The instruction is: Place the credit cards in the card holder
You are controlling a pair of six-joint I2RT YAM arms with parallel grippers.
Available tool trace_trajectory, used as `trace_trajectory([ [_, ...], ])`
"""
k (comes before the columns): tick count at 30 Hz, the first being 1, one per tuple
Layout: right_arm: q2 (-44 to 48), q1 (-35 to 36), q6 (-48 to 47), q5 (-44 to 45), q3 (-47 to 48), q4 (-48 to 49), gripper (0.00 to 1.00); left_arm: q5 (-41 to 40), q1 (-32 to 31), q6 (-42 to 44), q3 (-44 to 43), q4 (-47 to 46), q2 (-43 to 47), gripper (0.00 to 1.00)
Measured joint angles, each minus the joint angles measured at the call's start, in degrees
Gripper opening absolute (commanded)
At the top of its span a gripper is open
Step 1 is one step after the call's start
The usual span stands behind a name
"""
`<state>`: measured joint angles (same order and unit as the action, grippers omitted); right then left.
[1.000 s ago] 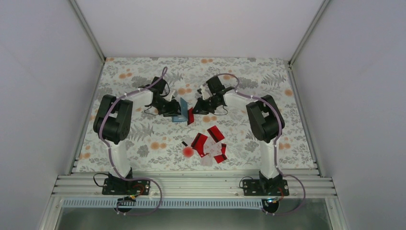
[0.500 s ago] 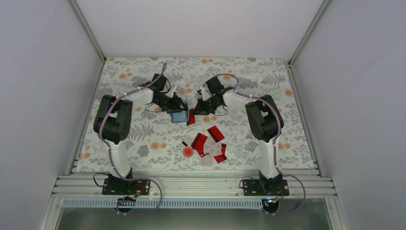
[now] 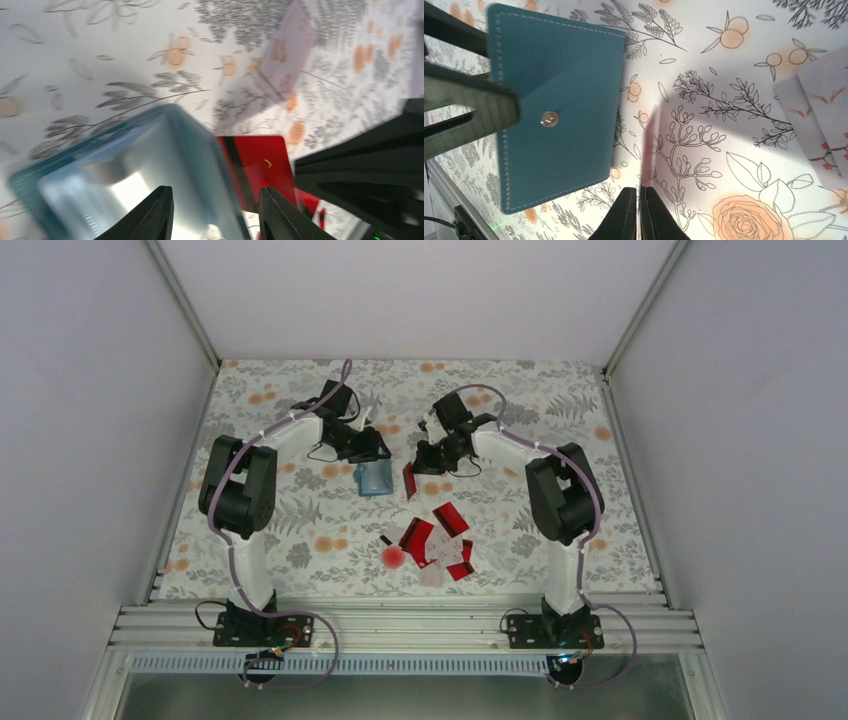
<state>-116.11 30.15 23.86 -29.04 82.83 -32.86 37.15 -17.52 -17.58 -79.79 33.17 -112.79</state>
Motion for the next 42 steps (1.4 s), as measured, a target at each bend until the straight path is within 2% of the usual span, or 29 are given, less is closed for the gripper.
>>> trace_trajectory([
  [6, 2.5, 0.0, 0.0, 1.6, -0.4, -0.2, 0.04, -8.1, -0.1, 0.2, 1.3, 3.0, 0.9, 0.42],
  [15, 5.9, 0.1, -0.6, 3.6, -1.0, -1.7, 0.06, -11.7, -0.2, 0.4, 6.7, 3.5, 3.0, 0.4],
  [18, 6.4, 0.1, -1.3, 3.6, -1.9, -1.7, 0.2, -12.3, -0.3, 0.4, 6.9, 3.4, 3.3, 0.42],
  [22, 6.4, 0.1, -1.8, 4.3, -3.0, -3.4, 0.5, -14.9, -0.6, 0.4, 6.8, 4.5, 5.2, 0.44],
  [25, 6.4, 0.1, -2.7, 5.2, -3.3, -4.4, 0.6, -17.2, -1.2, 1.0, 4.6, 7.1, 7.6, 0.44],
  [29, 6.5, 0.1, -4.1, 6.8, -3.8, -5.3, 0.65, -18.8, -3.6, 3.1, 0.5, 8.1, 10.7, 0.44],
  [32, 8.2, 0.1, -4.8, 8.2, -6.0, -6.4, 0.74, -20.8, -6.8, 4.7, 0.7, 8.4, 13.7, 0.52],
  [35, 12.4, 0.2, -4.5, 9.8, -10.1, -7.8, 0.86, -22.8, -10.3, 6.1, 4.0, 8.2, 17.5, 0.6],
  [37, 16.5, 0.2, -3.8, 12.3, -13.4, -9.3, 0.9, -23.9, -12.7, 6.4, 7.4, 8.0, 20.5, 0.68],
  [42, 24.6, 0.3, -1.4, 18.2, -18.9, -12.1, 0.98, -26.3, -18.3, 6.2, 13.7, 7.6, 25.1, 0.7],
])
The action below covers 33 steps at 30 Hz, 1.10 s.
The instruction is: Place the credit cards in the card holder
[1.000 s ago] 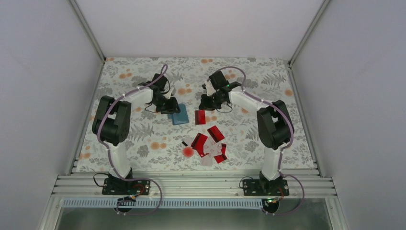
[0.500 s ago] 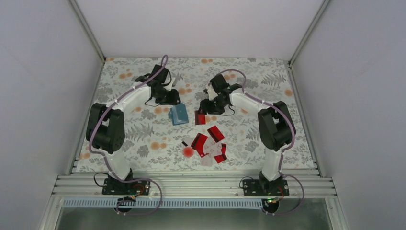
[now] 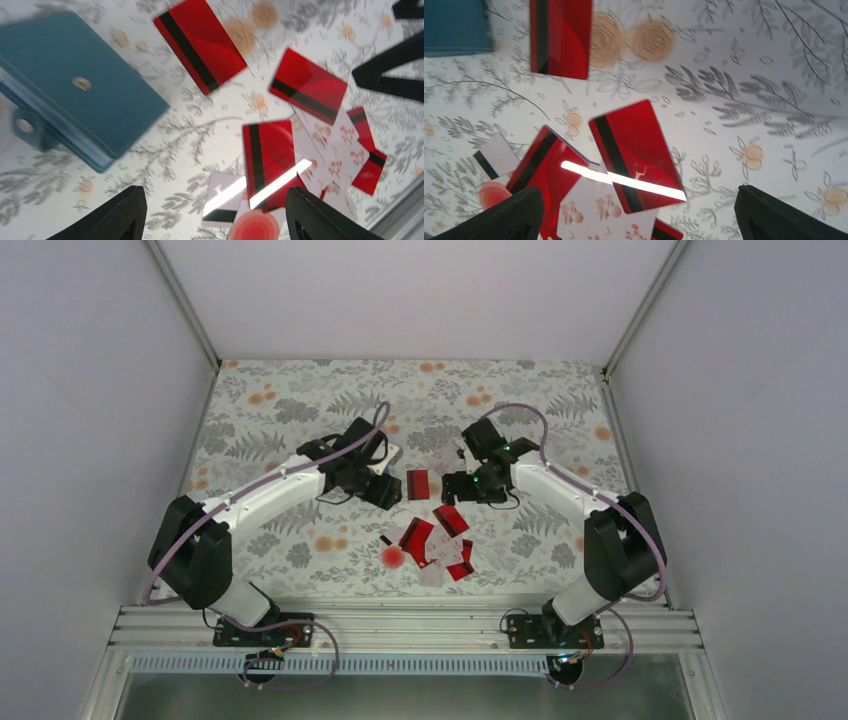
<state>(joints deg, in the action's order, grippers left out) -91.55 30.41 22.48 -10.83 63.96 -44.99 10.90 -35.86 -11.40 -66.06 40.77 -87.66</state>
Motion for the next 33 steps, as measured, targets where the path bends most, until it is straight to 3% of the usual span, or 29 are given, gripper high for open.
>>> trace_trajectory([
  [7, 0.2, 1.3, -1.8, 3.3, -4.2, -1.8, 0.99, -0.4, -4.2, -2.6, 4.0, -2.1, -0.6, 0.57],
  [14, -6.5, 8.5, -4.2, 7.7, -1.6, -1.6, 0.99, -0.8, -4.4, -6.3, 3.9, -4.3, -3.8, 0.56],
  [20, -12.8, 9.6, -5.6, 10.9, 1.1, -1.5, 0.99, -0.9, -4.4, -7.1, 3.8, -4.7, -3.8, 0.56],
  [28, -15.0, 9.7, -6.3, 13.5, 3.6, -0.2, 0.91, -0.9, -4.0, -7.1, 3.7, -4.6, -3.6, 0.55],
  [33, -15.1, 9.6, -6.3, 13.6, 3.6, 0.8, 0.75, -0.9, -4.0, -7.1, 3.7, -4.3, -3.4, 0.55],
])
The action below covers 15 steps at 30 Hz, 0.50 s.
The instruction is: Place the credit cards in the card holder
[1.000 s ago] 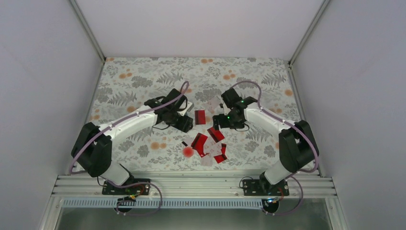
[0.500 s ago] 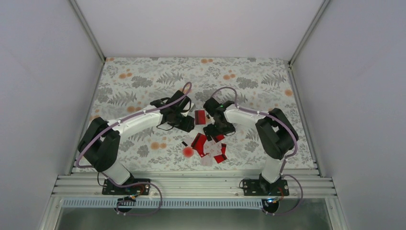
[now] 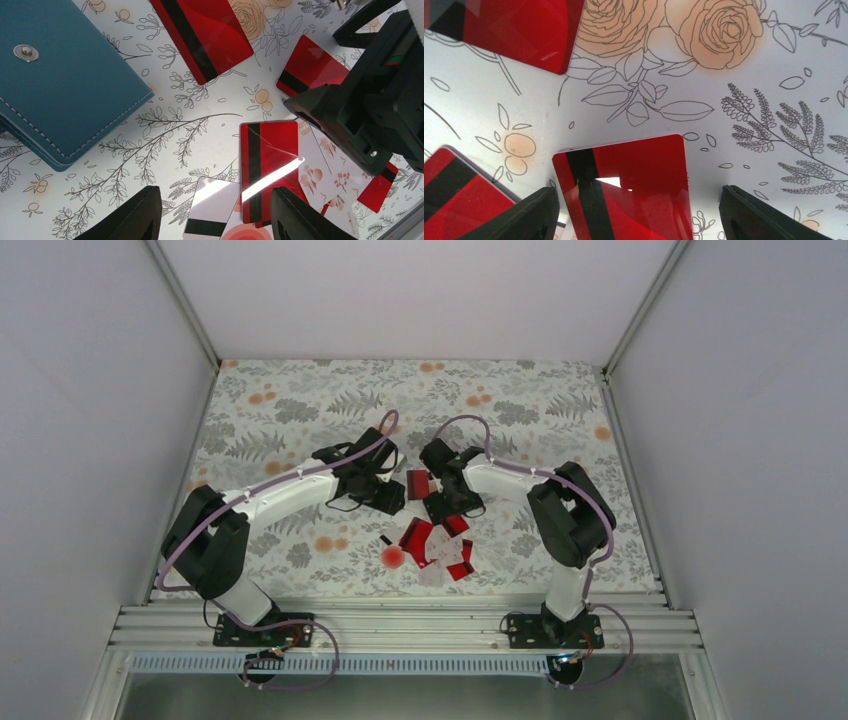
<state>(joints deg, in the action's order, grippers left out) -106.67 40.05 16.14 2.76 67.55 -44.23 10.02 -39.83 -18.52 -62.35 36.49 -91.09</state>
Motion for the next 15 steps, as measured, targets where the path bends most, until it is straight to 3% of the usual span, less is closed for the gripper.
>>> trace_trajectory([
  [5, -0.3, -0.6, -0.2, -1.1, -0.1, 1.3, 0.64, 0.0, 0.1, 0.1, 0.0, 0.2, 0.0, 0.55],
  [15, 1.5, -0.9, -0.1, -1.0, -3.3, 4.9, 0.53, 0.0, 0.3, 0.1, -0.6, 0.4, 0.0, 0.55],
])
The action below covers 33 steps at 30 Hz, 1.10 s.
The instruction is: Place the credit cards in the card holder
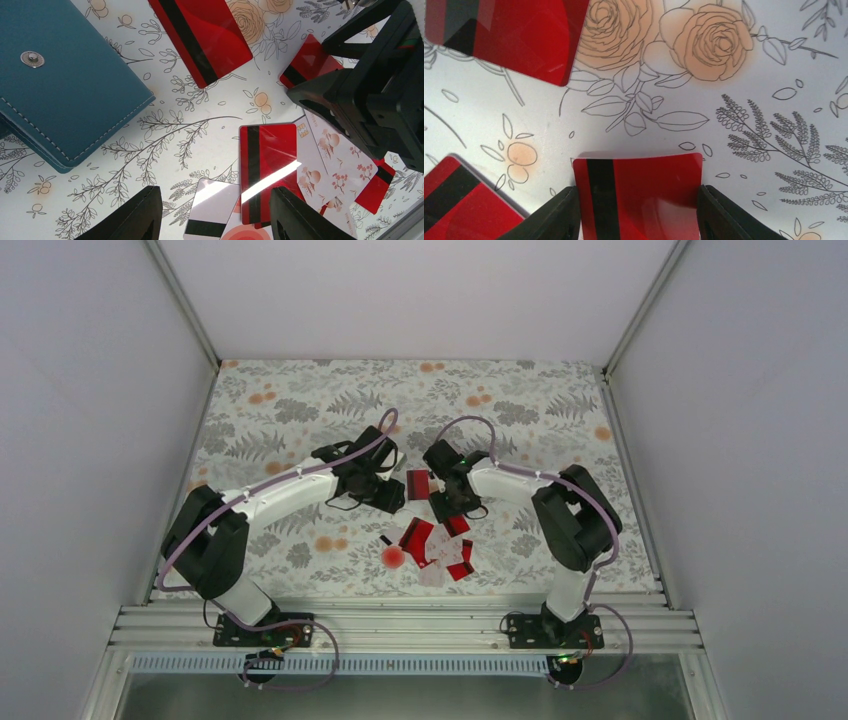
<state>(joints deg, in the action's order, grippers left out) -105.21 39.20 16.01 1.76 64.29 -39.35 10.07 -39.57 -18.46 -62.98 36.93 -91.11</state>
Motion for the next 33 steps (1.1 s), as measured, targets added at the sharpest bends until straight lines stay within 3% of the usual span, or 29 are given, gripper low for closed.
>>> trace_trajectory([
  [11, 0.5, -0.2, 0.2, -0.6, -0.2, 0.6, 0.46, 0.7, 0.0, 0.0, 0.0, 0.0, 0.0, 0.55],
  [24, 1.8, -4.9, 0.9, -10.6, -1.2, 1.6, 0.45, 5.4, 0.1, 1.2, 0.0, -1.7, 0.0, 0.55],
  [29, 2.3, -6.4, 0.9, -13.4, -1.7, 1.6, 0.5, 7.7, 0.1, 1.5, -0.2, -2.4, 0.0, 0.55],
  [33, 4.1, -6.6, 0.5, -13.4, -1.7, -0.3, 0.66, 8.4, 0.1, 1.5, -0.6, -2.7, 0.0, 0.55],
])
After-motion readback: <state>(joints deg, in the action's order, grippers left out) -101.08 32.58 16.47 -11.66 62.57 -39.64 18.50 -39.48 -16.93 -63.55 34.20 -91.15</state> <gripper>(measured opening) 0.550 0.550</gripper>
